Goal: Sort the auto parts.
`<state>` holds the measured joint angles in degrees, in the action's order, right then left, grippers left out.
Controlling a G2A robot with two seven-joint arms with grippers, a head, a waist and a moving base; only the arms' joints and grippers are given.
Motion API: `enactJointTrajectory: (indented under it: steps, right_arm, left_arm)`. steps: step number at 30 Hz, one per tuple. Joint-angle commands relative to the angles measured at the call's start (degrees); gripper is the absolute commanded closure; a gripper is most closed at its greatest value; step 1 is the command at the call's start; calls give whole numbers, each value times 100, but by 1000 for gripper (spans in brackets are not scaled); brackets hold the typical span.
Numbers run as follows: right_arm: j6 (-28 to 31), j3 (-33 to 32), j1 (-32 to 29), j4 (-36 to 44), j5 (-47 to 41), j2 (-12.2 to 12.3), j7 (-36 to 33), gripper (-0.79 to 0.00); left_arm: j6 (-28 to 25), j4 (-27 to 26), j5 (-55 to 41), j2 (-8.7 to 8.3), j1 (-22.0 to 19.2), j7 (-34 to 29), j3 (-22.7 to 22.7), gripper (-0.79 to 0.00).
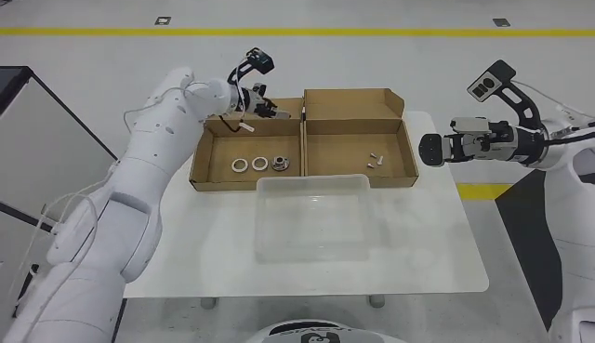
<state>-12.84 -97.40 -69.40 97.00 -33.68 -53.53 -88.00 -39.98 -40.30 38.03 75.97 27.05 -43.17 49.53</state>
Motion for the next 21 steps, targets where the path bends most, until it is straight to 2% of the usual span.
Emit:
enactJointTrajectory:
  steps: [1,7,10,15,21]
  right_arm:
    - [0,0,0,0,0,0,0,-785]
    - [0,0,0,0,0,0,0,-785]
    - [0,0,0,0,0,0,0,-785]
    - [0,0,0,0,0,0,0,-785]
    - [0,0,0,0,0,0,0,-785]
  left_arm:
    - [119,-909,-183,-208,423,-226,382,-785]
    - [766,-3985,-696,-754,2130,-1109,1715,-785]
    - [1019,-5107,-879,-911,2872,-1346,2253,-785]
    - [1093,-6215,-1146,-1078,3693,-1569,2917,-785]
    - [946,-6960,-1606,-1225,4308,-1791,3588,-785]
